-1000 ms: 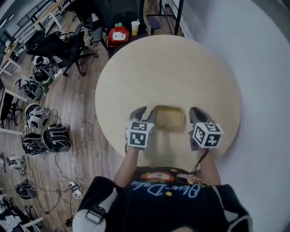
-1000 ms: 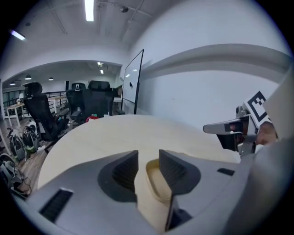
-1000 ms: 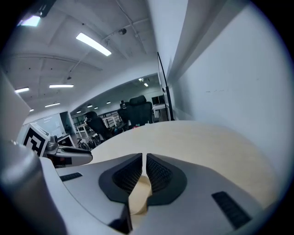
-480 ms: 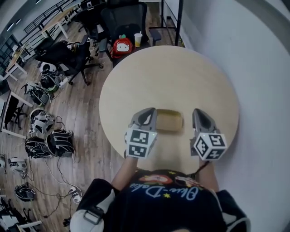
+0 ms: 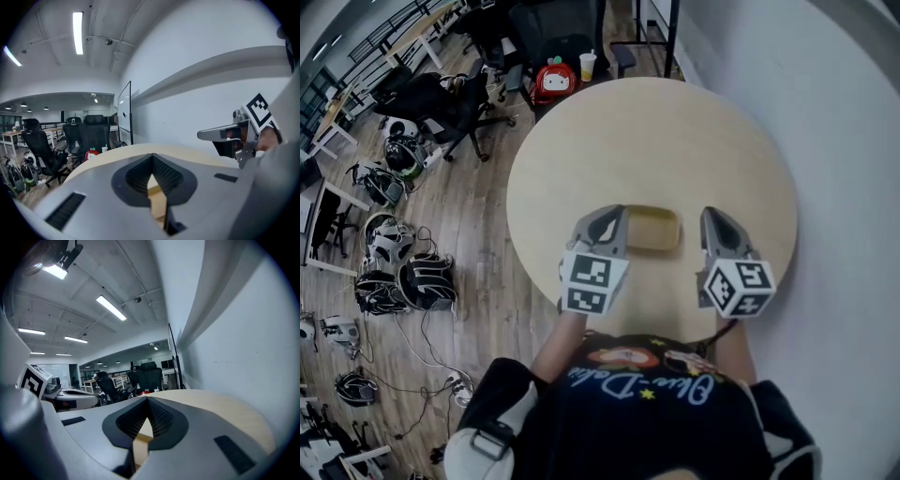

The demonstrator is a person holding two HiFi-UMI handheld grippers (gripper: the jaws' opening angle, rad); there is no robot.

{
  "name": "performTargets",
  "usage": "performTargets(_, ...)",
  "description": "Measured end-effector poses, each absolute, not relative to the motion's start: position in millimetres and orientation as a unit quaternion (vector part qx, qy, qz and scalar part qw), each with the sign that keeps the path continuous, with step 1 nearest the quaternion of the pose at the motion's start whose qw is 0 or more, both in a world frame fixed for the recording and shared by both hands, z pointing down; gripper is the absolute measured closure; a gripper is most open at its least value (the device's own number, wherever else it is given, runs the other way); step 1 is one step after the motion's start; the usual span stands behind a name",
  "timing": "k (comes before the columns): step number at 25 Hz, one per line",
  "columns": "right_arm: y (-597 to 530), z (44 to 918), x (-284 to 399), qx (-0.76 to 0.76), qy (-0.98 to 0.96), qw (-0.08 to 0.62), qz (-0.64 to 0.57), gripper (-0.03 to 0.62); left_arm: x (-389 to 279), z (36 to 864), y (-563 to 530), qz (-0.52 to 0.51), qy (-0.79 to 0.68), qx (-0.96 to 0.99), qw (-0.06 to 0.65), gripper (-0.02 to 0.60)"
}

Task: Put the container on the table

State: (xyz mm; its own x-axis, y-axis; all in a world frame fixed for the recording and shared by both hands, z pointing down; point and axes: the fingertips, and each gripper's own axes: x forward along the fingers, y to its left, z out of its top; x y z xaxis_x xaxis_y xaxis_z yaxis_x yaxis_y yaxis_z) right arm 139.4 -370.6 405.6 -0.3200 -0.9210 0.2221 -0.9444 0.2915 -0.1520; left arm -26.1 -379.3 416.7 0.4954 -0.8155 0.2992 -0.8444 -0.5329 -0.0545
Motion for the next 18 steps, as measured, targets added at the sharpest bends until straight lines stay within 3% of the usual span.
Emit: performTargets(18, -372, 418, 131, 0.572, -0.807, 0.068, 0.13, 0.594, -33, 434, -380, 0.158, -0.487, 0.857, 0.066, 0.58)
